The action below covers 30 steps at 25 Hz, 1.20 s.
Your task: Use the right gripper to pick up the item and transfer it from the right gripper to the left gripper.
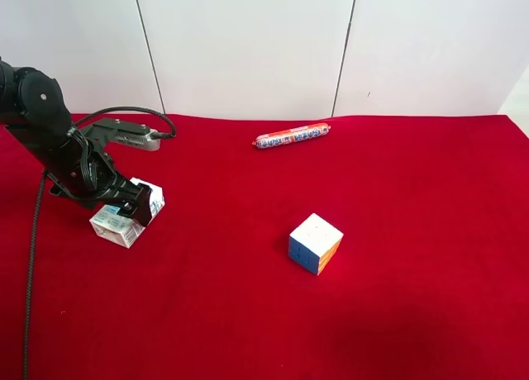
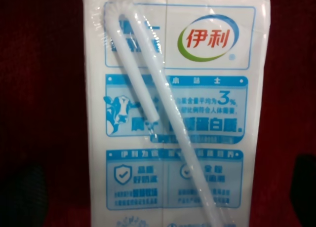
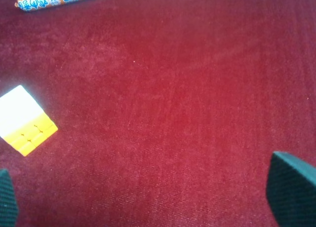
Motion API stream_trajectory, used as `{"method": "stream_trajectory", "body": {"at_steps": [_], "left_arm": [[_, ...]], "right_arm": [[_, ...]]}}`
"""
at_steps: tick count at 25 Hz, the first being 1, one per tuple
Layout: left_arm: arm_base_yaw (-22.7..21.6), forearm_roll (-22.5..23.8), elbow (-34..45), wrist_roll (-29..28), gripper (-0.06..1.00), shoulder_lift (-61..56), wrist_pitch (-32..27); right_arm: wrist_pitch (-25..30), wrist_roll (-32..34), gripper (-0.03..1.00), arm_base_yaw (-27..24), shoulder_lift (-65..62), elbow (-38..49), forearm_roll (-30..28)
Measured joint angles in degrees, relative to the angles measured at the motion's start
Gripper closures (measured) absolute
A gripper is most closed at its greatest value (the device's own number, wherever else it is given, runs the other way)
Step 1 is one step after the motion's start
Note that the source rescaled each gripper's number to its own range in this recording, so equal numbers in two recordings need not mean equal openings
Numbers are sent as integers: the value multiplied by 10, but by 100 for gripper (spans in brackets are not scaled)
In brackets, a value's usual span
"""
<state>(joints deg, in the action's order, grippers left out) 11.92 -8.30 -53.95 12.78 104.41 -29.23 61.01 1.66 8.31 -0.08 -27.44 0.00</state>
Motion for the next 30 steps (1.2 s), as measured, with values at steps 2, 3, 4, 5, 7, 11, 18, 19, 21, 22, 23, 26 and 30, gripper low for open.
{"method": "stream_trajectory", "body": {"at_steps": [2, 3, 4, 5, 7, 11, 18, 19, 21, 22, 23, 26, 30], "left_arm": [[0, 0, 0, 0, -5, -4, -5], [0, 0, 0, 0, -5, -9, -8], [0, 0, 0, 0, -5, -16, -11], [0, 0, 0, -1, -5, -24, -14], [0, 0, 0, -1, -5, -50, -24], [0, 0, 0, -1, -5, -121, -51], [0, 0, 0, -1, -5, -273, -173], [0, 0, 0, -1, -5, -293, -195], [0, 0, 0, -1, -5, -339, -233], [0, 0, 0, -1, -5, -361, -252], [0, 0, 0, -1, -5, -380, -268], [0, 1, 0, -1, -5, -434, -322], [0, 1, 13, -1, -5, -498, -384]], "right_arm": [[0, 0, -3, 0, 0, 0, 0], [0, 0, -3, 0, 0, 0, 0], [0, 0, -3, 0, 0, 0, 0], [0, 0, -3, 0, 0, 0, 0], [0, 0, -3, 0, 0, 0, 0], [0, 0, -3, 0, 0, 0, 0], [0, 0, -2, 0, 0, 0, 0], [0, 0, -2, 0, 0, 0, 0], [0, 0, -2, 0, 0, 0, 0], [0, 0, -2, 0, 0, 0, 0], [0, 0, -2, 0, 0, 0, 0], [0, 0, -2, 0, 0, 0, 0], [0, 0, -2, 0, 0, 0, 0]]}}
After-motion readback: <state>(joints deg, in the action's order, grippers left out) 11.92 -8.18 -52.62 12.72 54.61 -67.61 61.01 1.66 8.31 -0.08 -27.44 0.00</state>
